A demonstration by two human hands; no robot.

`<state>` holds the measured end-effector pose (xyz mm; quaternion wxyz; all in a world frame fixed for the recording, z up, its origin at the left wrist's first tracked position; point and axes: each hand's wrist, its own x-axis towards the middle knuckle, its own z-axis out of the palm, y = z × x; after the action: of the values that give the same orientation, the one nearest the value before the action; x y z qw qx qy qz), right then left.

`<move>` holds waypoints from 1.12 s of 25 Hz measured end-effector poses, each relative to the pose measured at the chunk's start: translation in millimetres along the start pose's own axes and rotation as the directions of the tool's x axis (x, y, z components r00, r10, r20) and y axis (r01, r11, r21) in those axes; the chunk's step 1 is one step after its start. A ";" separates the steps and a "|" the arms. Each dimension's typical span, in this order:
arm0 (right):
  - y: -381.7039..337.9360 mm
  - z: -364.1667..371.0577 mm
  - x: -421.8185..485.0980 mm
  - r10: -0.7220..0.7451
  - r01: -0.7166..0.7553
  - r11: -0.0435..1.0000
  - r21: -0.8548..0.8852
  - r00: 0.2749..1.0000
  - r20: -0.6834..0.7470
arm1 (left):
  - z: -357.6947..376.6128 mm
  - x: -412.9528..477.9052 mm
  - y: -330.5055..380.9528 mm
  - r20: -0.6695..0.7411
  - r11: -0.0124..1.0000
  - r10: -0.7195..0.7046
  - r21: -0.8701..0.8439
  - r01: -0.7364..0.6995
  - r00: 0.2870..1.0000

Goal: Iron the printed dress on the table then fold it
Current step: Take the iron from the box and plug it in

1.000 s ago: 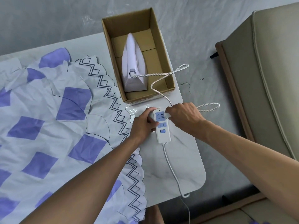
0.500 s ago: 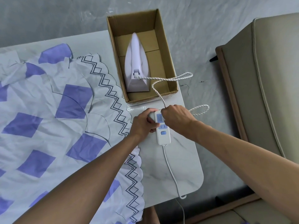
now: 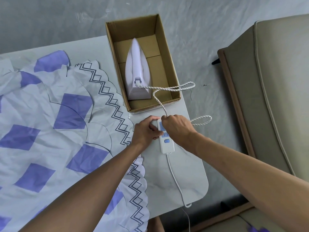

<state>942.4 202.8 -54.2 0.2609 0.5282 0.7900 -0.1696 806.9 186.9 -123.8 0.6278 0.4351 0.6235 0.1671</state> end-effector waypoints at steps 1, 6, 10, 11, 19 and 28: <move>0.2 -0.6 0.3 0.002 -0.003 1.000 0.012 1.000 0.010 | -0.3 -0.1 1.2 -0.003 1.000 0.005 0.009 -0.005 1.000; -1.2 -0.7 -0.8 0.036 -0.037 0.999 0.030 0.999 0.036 | -2.4 -3.2 7.8 0.035 0.997 -0.005 0.078 0.003 0.999; -4.1 -11.4 -2.6 0.035 -0.036 0.999 0.010 0.996 0.080 | -24.9 -16.6 27.9 0.065 0.970 -0.005 0.244 -0.011 0.998; -5.8 -18.6 -6.7 0.037 -0.036 0.999 -0.016 0.997 0.068 | -36.8 -23.4 33.9 0.074 0.972 -0.021 0.234 0.003 0.997; -0.3 -150.5 34.3 0.355 -0.057 0.757 0.651 0.872 -0.337 | -120.6 -33.4 84.3 -0.294 0.998 -0.033 0.039 0.046 0.955; -12.8 -117.1 154.2 0.409 -0.230 -0.024 0.973 0.886 0.220 | -112.0 21.8 71.3 -0.278 0.965 0.117 0.259 -0.042 0.953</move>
<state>856.2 376.6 -51.1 -0.1896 0.7368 0.3303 -0.5586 730.4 281.5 -66.4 0.4620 0.5064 0.7069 0.1746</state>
